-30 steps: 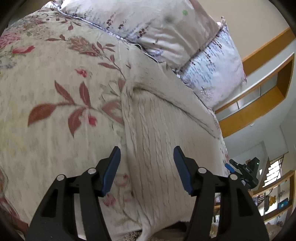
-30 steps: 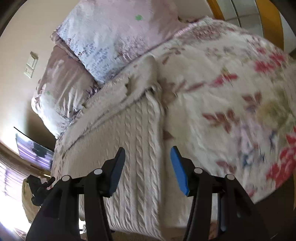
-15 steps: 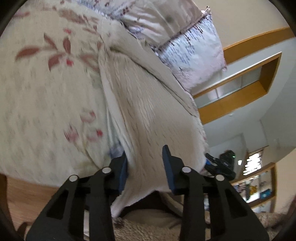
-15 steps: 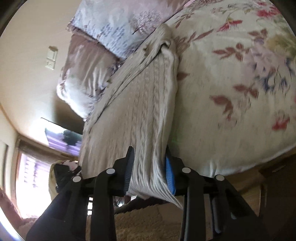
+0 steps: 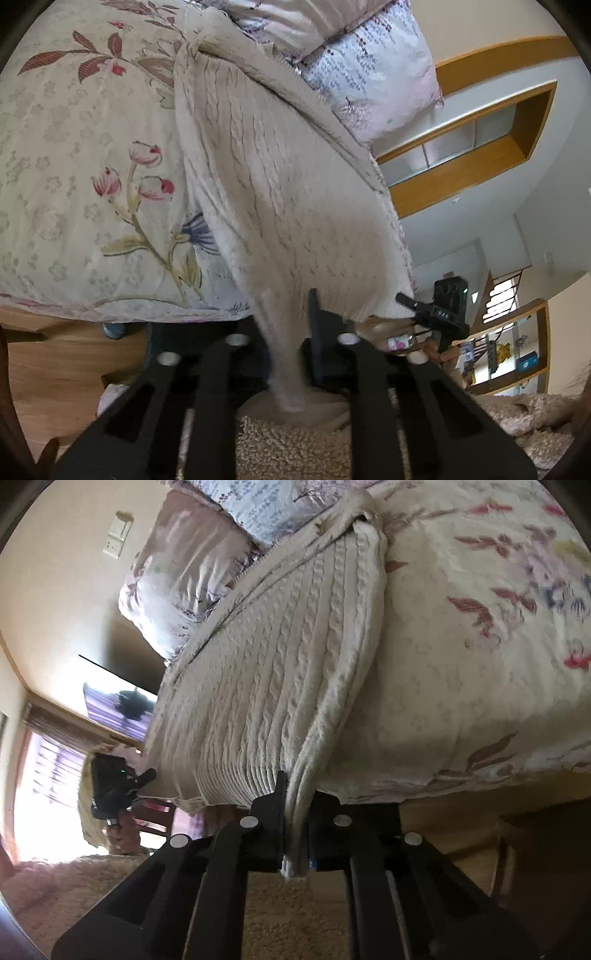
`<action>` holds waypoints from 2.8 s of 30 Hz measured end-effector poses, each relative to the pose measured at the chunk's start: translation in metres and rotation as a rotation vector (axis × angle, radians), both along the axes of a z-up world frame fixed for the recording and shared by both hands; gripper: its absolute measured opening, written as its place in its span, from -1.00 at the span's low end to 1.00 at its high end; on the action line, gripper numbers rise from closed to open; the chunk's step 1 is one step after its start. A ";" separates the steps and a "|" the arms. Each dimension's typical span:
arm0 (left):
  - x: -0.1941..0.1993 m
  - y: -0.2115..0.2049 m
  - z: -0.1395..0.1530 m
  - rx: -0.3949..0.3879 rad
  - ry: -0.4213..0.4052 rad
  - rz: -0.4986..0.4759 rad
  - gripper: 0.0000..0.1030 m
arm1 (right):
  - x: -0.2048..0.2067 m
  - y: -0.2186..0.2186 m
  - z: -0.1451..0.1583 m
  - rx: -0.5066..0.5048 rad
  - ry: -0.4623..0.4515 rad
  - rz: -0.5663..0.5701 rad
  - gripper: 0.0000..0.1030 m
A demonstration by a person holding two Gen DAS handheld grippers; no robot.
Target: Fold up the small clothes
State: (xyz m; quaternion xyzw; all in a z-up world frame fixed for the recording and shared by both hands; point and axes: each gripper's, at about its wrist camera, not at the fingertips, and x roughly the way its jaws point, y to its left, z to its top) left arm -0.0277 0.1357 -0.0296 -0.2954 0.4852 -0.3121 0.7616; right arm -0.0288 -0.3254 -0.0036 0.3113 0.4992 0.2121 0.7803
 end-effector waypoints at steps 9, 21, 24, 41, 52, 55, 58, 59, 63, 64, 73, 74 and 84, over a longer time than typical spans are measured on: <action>0.017 0.008 0.041 0.073 -0.158 0.084 -0.88 | -0.001 -0.009 0.082 -0.158 -0.418 -0.203 -0.84; 0.072 0.022 0.105 0.190 -0.325 0.238 -0.89 | 0.009 0.000 0.109 -0.329 -0.647 -0.324 -0.85; 0.089 0.014 0.123 0.227 -0.368 0.245 -0.89 | 0.020 0.003 0.115 -0.333 -0.674 -0.341 -0.85; 0.207 -0.006 0.155 0.276 -0.405 0.321 -0.89 | 0.134 -0.001 0.129 -0.381 -0.659 -0.383 -0.85; 0.297 -0.009 0.063 0.271 -0.128 0.371 -0.89 | 0.249 -0.022 0.030 -0.292 -0.234 -0.407 -0.84; 0.304 -0.008 0.051 0.255 -0.094 0.368 -0.88 | 0.260 -0.025 0.022 -0.274 -0.182 -0.423 -0.84; 0.311 -0.008 0.045 0.241 -0.059 0.371 -0.85 | 0.269 -0.030 0.016 -0.237 -0.129 -0.446 -0.68; 0.313 -0.007 0.043 0.228 -0.045 0.374 -0.84 | 0.273 -0.031 0.016 -0.224 -0.114 -0.450 -0.45; 0.322 -0.008 0.039 0.191 -0.020 0.384 -0.55 | 0.286 -0.028 0.018 -0.164 -0.108 -0.460 0.03; 0.323 -0.008 0.041 0.184 -0.021 0.388 -0.48 | 0.289 -0.027 0.021 -0.168 -0.115 -0.459 0.05; 0.299 0.009 0.081 0.198 -0.146 0.419 -0.08 | 0.256 -0.032 0.068 -0.252 -0.278 -0.467 0.05; 0.292 0.014 0.084 0.217 -0.156 0.419 -0.08 | 0.246 -0.035 0.072 -0.280 -0.285 -0.473 0.05; 0.237 0.026 0.070 0.318 -0.159 0.315 -0.12 | 0.204 -0.038 0.051 -0.402 -0.210 -0.386 -0.05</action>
